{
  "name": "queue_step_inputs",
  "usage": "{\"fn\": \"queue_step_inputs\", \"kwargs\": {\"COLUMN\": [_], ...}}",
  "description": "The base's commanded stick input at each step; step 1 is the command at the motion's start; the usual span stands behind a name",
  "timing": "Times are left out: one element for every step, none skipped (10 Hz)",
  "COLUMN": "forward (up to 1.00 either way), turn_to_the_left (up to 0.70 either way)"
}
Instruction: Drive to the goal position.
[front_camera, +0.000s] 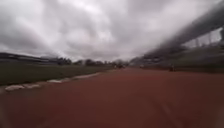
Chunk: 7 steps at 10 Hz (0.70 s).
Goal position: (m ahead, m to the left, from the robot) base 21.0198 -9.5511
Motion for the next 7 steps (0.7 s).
{"fn": "queue_step_inputs", "kwargs": {"forward": [0.7, 0.7, 0.7, 0.7, 0.7, 0.7, 0.7], "turn_to_the_left": [0.0, 0.0, 0.0, 0.0, 0.0, 0.0, 0.0]}}
